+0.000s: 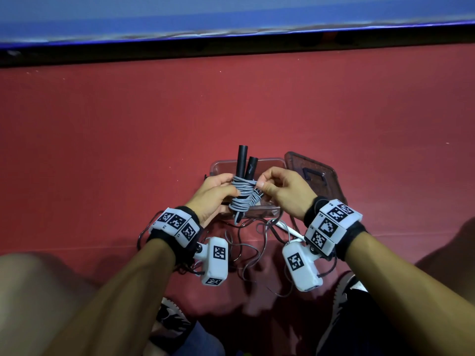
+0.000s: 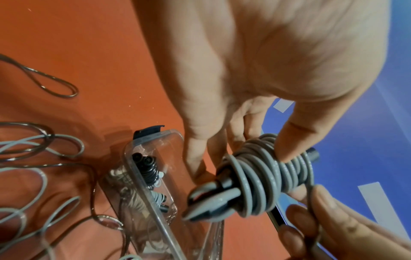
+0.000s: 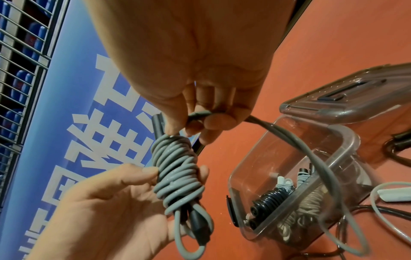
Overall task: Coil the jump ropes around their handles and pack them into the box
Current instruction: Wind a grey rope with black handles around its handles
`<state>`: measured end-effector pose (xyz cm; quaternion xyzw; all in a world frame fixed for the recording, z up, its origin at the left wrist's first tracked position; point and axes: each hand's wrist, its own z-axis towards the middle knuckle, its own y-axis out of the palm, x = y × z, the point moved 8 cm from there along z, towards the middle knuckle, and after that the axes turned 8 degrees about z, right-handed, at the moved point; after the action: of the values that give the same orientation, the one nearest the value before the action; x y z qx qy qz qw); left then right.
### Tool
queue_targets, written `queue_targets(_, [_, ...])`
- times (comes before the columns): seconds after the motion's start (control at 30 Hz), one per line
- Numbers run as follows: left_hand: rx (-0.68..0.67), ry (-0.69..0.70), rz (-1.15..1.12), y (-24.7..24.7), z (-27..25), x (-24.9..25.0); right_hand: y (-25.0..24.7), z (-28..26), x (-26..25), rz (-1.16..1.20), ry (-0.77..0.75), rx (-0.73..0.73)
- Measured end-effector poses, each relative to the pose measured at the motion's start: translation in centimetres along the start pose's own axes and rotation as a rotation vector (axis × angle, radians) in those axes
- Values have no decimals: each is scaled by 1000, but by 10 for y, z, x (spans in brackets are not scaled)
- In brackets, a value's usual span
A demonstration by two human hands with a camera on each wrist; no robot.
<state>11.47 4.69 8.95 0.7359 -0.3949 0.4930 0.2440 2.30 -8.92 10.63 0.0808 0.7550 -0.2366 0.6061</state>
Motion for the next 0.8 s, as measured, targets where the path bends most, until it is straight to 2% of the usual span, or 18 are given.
queue_targets(0.2, [-25, -8, -39, 3, -4, 3, 0, -3, -4, -72, -18, -25])
queue_targets(0.33, [-44, -7, -6, 7, -4, 2, -5, -2, 1, -57, 14, 22])
queue_targets(0.53, [104, 21, 46, -3, 2, -1, 0, -4, -1, -23, 36, 3])
queue_targets(0.7, [42, -16, 18, 0, 0, -2, 1, -6, -10, -16, 22, -44])
queue_targets(0.8, [27, -21, -3, 0, 0, -4, -1, -5, -8, -40, 15, -24])
